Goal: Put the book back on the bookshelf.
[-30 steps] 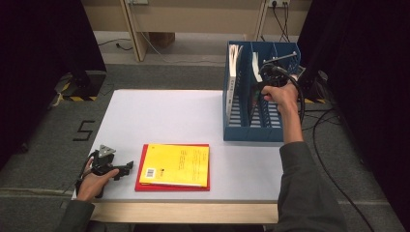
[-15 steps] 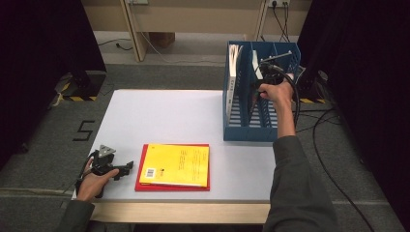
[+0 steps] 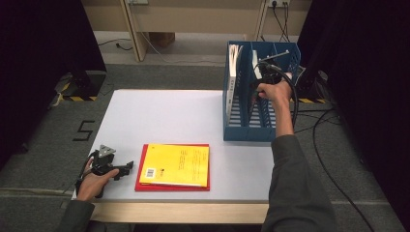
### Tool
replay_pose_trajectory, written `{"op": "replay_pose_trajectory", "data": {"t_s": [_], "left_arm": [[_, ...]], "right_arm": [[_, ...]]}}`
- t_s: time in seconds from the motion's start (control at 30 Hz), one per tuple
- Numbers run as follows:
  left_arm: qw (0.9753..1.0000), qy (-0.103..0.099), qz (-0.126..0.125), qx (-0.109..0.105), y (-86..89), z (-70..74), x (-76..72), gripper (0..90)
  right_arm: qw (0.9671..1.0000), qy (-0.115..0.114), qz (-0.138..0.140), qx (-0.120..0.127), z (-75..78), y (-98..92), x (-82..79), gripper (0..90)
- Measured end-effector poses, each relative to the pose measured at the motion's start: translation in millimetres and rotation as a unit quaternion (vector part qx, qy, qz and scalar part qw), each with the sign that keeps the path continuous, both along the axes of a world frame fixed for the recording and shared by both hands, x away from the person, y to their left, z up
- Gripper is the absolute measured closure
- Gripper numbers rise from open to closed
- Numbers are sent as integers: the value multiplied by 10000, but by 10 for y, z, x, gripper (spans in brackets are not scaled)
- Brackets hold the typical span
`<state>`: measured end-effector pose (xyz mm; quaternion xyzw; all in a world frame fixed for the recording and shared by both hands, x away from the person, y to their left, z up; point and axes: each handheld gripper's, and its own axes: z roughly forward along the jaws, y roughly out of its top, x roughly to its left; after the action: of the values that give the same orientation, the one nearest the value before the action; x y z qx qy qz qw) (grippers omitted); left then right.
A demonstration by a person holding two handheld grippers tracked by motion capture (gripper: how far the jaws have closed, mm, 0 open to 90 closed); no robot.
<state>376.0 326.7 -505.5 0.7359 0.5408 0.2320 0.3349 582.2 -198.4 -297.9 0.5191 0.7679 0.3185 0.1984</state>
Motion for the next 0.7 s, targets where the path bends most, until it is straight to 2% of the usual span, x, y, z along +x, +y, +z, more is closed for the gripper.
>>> {"op": "replay_pose_trajectory", "data": {"t_s": [0.07,0.13,0.2,0.27,0.43,0.53,0.7], "left_arm": [[10000,6,-10,6,2,1,0,99],[10000,5,-8,7,2,1,0,99],[10000,5,-10,6,3,1,-1,99],[10000,-3,-2,-1,1,0,-1,99],[10000,-6,-5,-2,2,-1,-2,99],[10000,-14,6,-13,0,-3,-1,98],[10000,-10,-9,-5,3,-2,-3,99]], "right_arm": [[10000,23,13,-4,-12,-1,-6,594],[9999,49,11,107,-23,0,-20,541],[9998,145,96,13,-35,2,-35,491],[9999,147,-37,-45,-29,-13,-54,431],[9999,114,-13,-22,-4,-101,-147,404],[9999,107,62,118,13,-146,-241,378],[9998,102,179,48,-15,-180,-410,355]]}}
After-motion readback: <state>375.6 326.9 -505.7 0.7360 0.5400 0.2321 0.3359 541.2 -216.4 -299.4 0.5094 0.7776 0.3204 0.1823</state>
